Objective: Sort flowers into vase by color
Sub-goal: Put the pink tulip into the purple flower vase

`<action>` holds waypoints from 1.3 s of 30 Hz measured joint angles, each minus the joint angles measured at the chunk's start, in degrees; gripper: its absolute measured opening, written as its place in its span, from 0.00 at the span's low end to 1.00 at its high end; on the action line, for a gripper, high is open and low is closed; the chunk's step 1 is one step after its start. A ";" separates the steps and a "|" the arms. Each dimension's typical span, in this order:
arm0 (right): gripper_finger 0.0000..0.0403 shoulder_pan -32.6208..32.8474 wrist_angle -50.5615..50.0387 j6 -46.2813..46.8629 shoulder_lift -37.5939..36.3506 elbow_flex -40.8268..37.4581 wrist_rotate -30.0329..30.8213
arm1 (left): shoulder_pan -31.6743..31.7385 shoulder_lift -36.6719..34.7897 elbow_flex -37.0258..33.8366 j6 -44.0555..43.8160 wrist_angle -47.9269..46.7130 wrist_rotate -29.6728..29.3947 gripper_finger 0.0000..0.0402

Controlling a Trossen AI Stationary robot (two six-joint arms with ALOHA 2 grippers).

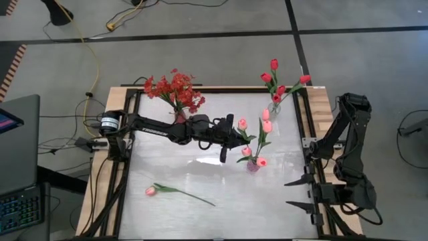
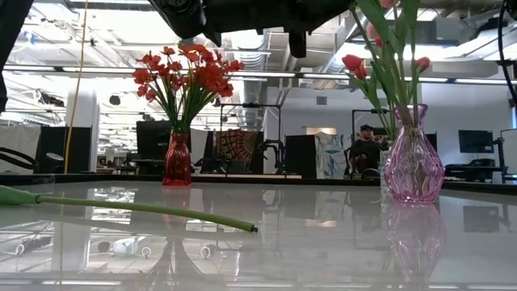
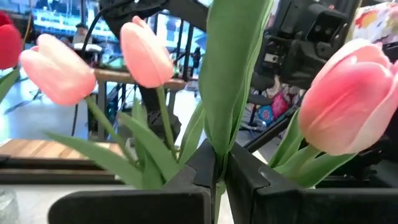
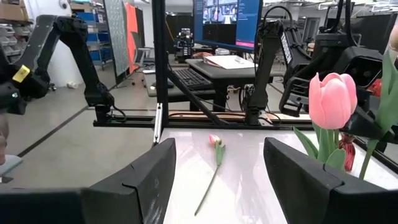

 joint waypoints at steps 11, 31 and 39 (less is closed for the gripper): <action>0.67 -0.07 0.02 0.87 0.04 0.02 0.00 | -0.07 4.39 0.62 -1.56 3.53 1.52 0.01; 0.67 -0.07 0.00 0.45 0.04 0.02 0.02 | -1.86 4.43 0.60 1.63 0.37 -1.50 0.01; 0.67 -0.07 0.00 0.46 0.04 0.02 0.02 | -2.04 4.43 0.60 1.60 0.14 -2.83 0.01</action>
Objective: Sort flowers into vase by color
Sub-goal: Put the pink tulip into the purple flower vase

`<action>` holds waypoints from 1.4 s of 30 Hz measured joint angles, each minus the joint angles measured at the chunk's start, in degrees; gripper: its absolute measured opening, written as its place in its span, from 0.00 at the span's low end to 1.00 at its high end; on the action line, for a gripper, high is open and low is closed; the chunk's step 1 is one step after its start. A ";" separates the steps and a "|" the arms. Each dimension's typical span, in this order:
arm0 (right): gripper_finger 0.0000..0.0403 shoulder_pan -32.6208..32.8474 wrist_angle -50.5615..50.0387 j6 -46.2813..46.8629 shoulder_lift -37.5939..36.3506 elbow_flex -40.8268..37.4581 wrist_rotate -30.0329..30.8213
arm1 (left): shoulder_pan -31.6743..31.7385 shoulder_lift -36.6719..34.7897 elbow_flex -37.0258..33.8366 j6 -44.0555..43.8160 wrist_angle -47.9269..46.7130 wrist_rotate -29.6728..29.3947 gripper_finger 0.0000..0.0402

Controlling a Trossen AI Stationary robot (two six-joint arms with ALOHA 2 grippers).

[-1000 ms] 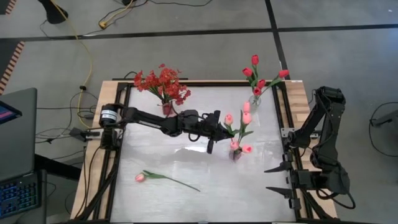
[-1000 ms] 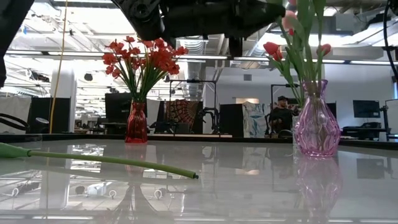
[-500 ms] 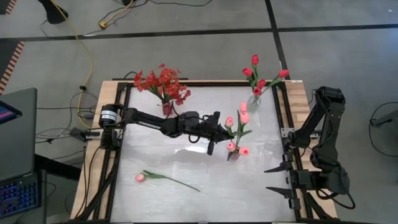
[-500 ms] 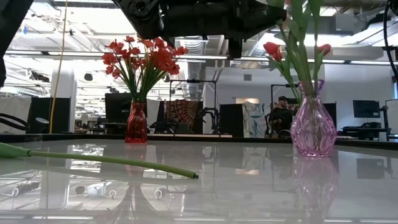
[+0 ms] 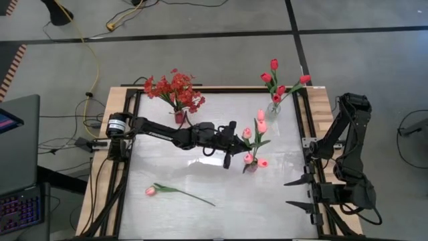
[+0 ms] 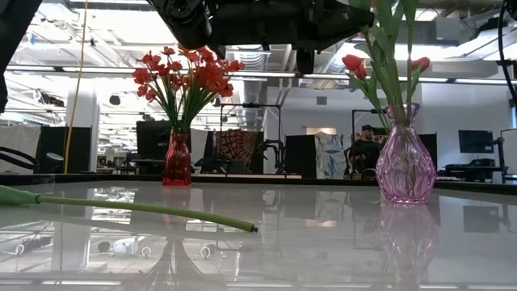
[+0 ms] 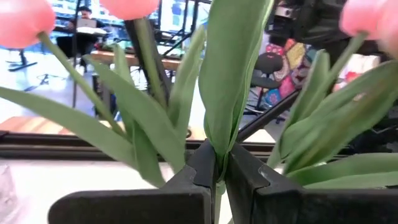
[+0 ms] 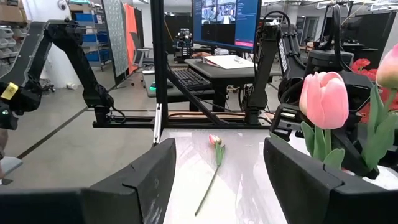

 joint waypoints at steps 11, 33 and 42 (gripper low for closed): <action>0.67 0.00 0.02 0.02 0.00 0.00 0.00 | -1.39 0.00 0.00 1.33 -0.62 -4.38 0.04; 0.67 0.13 -0.23 1.04 0.11 0.07 -0.05 | -1.36 3.12 1.31 4.12 -5.58 1.91 0.53; 0.67 0.13 -1.20 1.06 0.11 0.04 -0.28 | -1.26 -4.99 6.47 10.32 -36.91 -0.68 0.71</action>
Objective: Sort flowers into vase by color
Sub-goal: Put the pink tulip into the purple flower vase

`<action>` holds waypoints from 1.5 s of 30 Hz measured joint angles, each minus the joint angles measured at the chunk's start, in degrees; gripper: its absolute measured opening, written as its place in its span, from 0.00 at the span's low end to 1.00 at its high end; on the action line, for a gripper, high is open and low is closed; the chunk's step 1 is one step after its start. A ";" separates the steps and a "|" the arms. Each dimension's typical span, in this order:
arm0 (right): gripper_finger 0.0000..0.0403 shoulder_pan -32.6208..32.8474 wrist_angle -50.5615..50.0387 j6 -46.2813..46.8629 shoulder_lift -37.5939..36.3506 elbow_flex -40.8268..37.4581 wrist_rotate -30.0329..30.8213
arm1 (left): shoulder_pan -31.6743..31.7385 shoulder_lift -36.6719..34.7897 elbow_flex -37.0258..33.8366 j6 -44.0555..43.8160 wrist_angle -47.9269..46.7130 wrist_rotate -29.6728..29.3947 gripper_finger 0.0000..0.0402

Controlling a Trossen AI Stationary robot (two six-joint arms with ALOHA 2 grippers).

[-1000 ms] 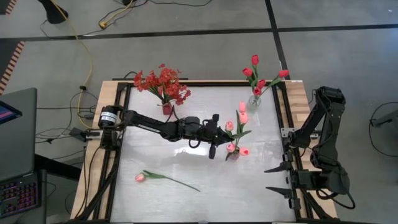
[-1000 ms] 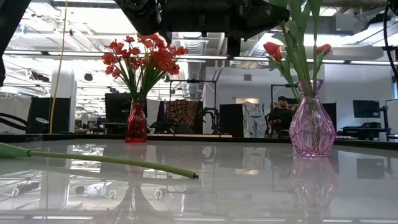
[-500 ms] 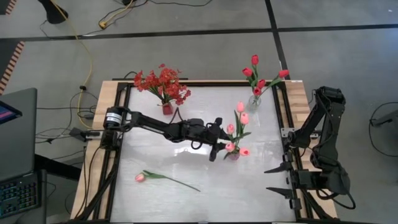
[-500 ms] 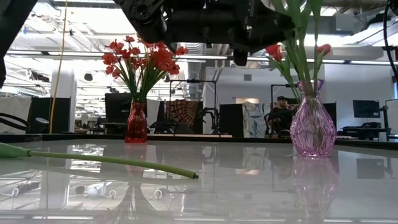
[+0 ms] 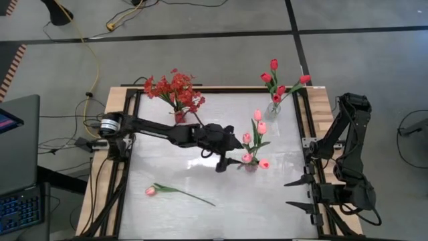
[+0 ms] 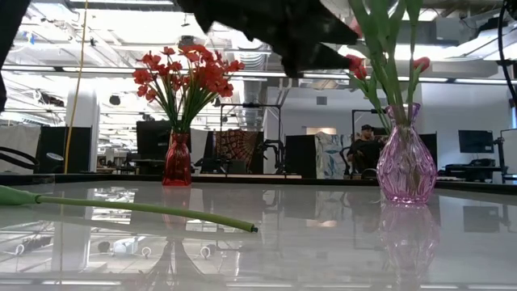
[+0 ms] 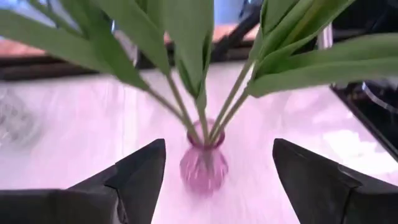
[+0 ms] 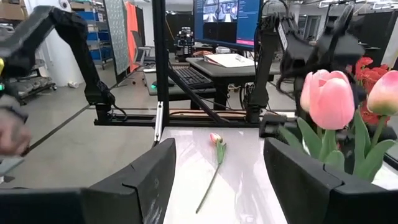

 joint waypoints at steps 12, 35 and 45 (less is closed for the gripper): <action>0.67 -0.07 -0.28 1.09 0.09 0.00 -1.36 | -5.04 -11.89 5.38 -6.69 -52.17 -3.59 0.70; 0.67 -4.76 -6.28 7.53 0.31 -0.04 -4.37 | -31.82 -20.08 -33.38 -22.51 -16.82 -23.23 0.70; 0.67 -5.96 -6.02 8.07 0.31 -0.04 -4.04 | -34.41 -8.96 -33.42 -23.60 -13.06 -21.73 0.70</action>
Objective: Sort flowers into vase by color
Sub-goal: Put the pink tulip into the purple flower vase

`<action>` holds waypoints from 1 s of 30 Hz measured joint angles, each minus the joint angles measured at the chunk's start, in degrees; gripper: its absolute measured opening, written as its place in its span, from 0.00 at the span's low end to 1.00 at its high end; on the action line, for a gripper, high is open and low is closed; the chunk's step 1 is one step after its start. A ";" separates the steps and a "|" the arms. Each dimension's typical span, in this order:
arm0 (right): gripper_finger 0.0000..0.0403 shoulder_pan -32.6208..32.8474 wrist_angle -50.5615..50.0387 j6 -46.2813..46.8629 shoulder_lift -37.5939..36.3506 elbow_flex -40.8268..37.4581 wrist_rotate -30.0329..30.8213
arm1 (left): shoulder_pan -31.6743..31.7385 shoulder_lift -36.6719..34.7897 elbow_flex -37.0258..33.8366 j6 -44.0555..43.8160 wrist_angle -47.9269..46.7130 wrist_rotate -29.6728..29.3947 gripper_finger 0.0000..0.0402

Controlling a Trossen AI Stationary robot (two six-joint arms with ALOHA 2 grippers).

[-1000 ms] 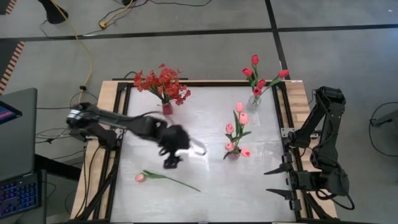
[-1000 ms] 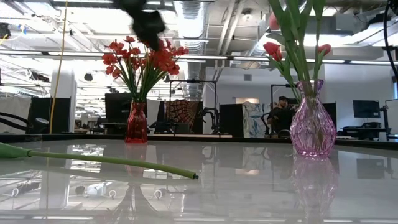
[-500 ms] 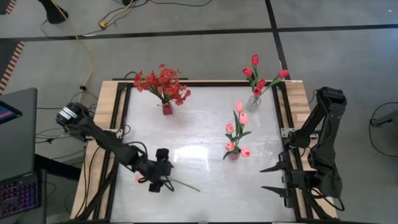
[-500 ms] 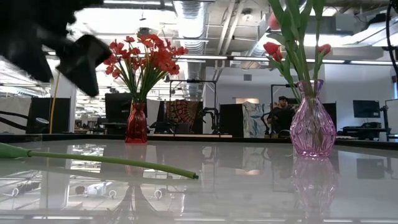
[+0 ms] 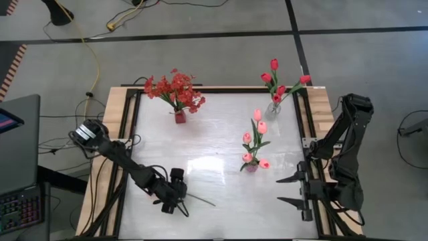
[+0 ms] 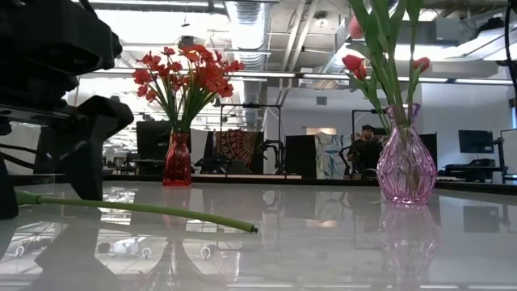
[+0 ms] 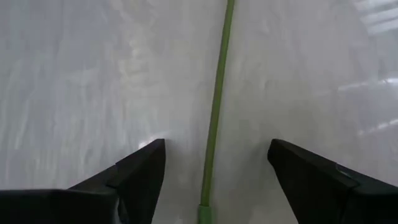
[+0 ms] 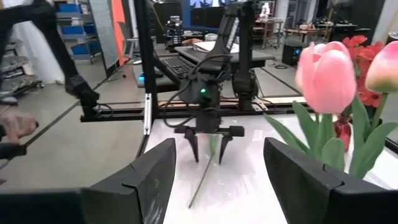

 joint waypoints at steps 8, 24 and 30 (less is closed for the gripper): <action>0.67 -3.35 3.05 -0.02 0.00 0.00 -0.05 | -0.25 -0.31 -0.06 0.22 -0.25 1.08 0.40; 0.67 -8.97 7.41 20.07 7.64 0.00 -22.58 | -0.58 -0.62 21.08 13.99 -27.21 -7.16 0.00; 0.67 -10.50 8.05 36.07 15.29 0.00 -24.99 | -1.81 -0.70 37.01 31.84 -31.54 -16.00 0.00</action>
